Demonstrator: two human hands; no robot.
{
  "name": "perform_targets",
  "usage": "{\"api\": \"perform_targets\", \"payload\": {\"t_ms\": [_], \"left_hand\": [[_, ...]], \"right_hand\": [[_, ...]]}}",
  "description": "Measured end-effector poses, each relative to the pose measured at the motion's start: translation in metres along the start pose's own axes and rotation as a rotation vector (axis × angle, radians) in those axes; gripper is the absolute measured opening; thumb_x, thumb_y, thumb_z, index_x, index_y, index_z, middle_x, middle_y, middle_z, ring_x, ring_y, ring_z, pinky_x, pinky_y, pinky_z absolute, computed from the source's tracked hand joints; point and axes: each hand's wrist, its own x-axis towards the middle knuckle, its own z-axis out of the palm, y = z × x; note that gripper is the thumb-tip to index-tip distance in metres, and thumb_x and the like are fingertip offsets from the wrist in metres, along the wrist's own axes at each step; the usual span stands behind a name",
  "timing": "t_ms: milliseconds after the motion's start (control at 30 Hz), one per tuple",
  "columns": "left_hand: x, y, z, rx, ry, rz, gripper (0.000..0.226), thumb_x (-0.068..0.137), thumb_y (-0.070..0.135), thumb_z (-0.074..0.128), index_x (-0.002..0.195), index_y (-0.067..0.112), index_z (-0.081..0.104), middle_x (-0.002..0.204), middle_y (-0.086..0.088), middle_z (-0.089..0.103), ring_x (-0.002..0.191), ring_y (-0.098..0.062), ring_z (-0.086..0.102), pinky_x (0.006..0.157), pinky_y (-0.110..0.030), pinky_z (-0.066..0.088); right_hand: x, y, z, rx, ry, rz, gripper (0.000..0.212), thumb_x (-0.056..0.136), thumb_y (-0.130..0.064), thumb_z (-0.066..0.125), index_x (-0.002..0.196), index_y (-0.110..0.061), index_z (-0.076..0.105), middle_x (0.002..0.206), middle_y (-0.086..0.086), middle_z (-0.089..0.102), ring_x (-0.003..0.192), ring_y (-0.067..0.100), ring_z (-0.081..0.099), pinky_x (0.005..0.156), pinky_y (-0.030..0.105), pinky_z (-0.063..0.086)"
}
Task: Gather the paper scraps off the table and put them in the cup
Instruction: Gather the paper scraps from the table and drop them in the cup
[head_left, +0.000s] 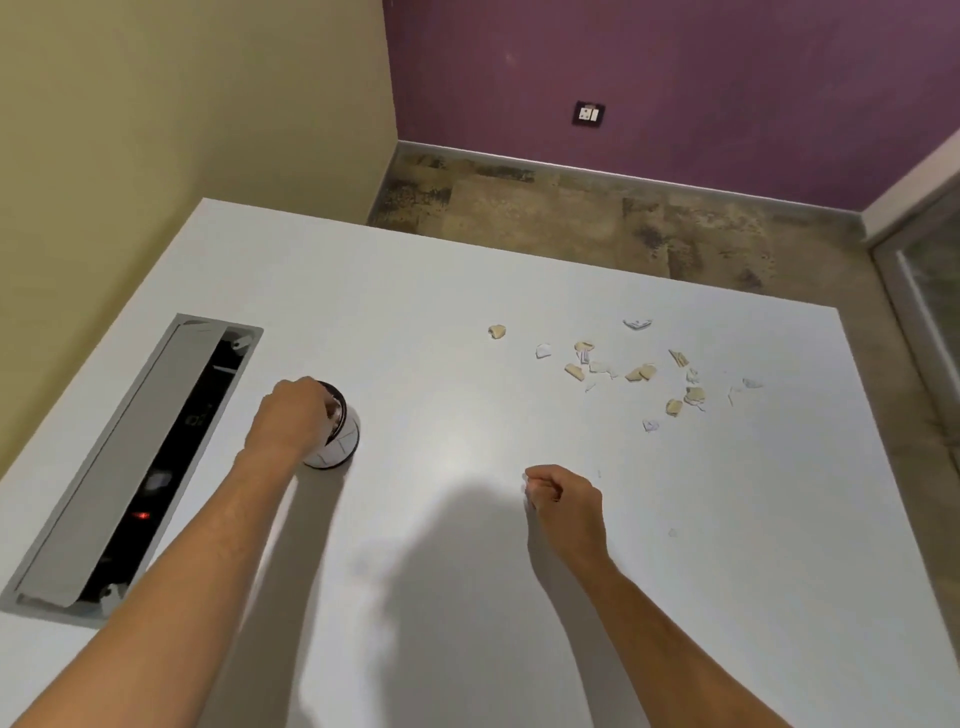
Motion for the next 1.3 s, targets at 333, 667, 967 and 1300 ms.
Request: {"api": "perform_targets", "payload": {"t_ms": [333,667,967,1300], "left_hand": [[-0.056,0.059,0.010,-0.274,0.508,0.274,0.021,0.081,-0.012,0.057,0.090,0.003,0.069,0.090,-0.022,0.065,0.079,-0.040,0.057,0.071,-0.043,0.047],[-0.100,0.145,0.167,-0.049,0.047,0.627,0.071,0.096,0.052,0.016,0.147,0.008,0.039,0.158,-0.011,0.028,0.148,-0.035,0.017,0.116,-0.053,0.019],[-0.096,0.152,0.205,0.069,0.103,0.614,0.067,0.100,0.056,0.013,0.156,0.018,0.010,0.164,-0.001,0.004,0.151,-0.018,-0.009,0.121,-0.046,-0.007],[-0.094,0.154,0.207,0.085,0.127,0.620,0.065,0.101,0.053,0.019,0.155,0.016,0.018,0.163,-0.003,0.009,0.151,-0.019,-0.005,0.121,-0.049,-0.001]], "right_hand": [[0.013,0.076,-0.096,-0.116,0.342,-0.035,0.023,0.092,-0.004,0.053,0.102,-0.012,0.071,0.106,-0.001,0.069,0.103,0.019,0.062,0.093,0.036,0.049],[-0.025,0.142,-0.115,-0.689,0.191,0.062,0.072,0.099,-0.054,0.016,0.154,-0.009,0.005,0.163,0.005,0.003,0.151,0.019,-0.001,0.123,0.038,-0.001],[-0.009,0.120,-0.050,-0.862,0.165,0.053,0.085,0.094,-0.068,0.000,0.154,-0.009,0.009,0.162,0.009,0.005,0.150,0.025,-0.002,0.118,0.059,-0.002],[0.036,0.098,-0.040,-0.720,0.071,-0.246,0.070,0.099,-0.059,0.002,0.154,-0.015,0.000,0.161,0.000,-0.004,0.151,0.017,-0.004,0.121,0.044,-0.008]]}}
